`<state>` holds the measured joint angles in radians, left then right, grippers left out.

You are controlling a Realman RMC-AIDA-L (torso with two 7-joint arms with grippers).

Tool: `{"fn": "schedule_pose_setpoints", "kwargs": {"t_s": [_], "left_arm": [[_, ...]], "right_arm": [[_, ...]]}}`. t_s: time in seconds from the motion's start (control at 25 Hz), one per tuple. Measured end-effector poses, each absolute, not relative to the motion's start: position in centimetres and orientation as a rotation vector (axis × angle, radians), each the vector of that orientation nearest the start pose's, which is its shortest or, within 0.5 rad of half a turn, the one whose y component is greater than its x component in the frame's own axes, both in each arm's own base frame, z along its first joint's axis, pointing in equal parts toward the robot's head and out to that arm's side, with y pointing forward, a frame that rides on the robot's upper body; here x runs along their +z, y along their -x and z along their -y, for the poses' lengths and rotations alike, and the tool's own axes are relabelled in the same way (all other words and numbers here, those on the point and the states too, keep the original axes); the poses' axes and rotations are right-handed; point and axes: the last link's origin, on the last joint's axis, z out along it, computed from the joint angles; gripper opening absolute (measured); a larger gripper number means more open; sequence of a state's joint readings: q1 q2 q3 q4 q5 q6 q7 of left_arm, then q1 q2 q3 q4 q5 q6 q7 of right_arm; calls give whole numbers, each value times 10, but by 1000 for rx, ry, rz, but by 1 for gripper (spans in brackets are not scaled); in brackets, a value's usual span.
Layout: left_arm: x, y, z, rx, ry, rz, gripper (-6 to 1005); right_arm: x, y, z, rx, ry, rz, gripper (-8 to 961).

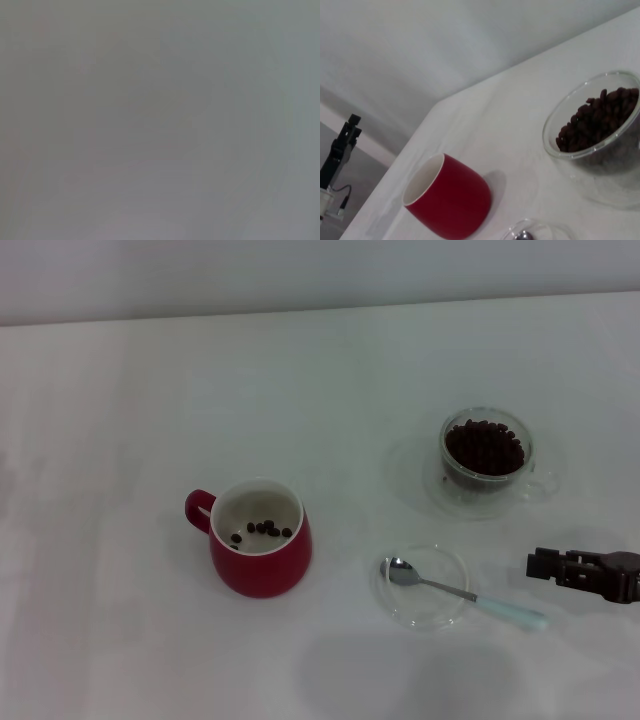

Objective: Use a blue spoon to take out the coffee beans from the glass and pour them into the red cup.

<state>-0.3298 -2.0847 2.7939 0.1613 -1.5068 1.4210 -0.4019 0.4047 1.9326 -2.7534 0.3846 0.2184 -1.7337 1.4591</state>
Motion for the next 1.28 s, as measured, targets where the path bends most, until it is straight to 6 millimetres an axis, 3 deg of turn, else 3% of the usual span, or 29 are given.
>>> {"fn": "schedule_pose_setpoints", "kwargs": {"t_s": [0.08, 0.28, 0.6, 0.84, 0.96, 1.04, 1.28], "left_arm": [[7, 352, -278, -981, 1295, 738, 895], [7, 351, -279, -983, 1293, 738, 894], [7, 351, -279, -985, 1296, 735, 893], [6, 349, -280, -988, 1307, 733, 894], [6, 350, -279, -984, 1309, 736, 894], [6, 350, -279, -983, 1312, 736, 895], [4, 350, -278, -978, 1327, 736, 896]], "right_arm": [[31, -380, -218, 786, 2332, -1508, 379], [39, -379, -221, 859, 2287, -1434, 385], [71, -370, -223, 1160, 1992, -992, 393], [64, -369, -231, 1039, 1804, -594, 395], [57, -375, -240, 936, 1701, -539, 395], [53, -379, -246, 870, 1633, -527, 592], [48, -384, -262, 713, 1485, -485, 820]]}}
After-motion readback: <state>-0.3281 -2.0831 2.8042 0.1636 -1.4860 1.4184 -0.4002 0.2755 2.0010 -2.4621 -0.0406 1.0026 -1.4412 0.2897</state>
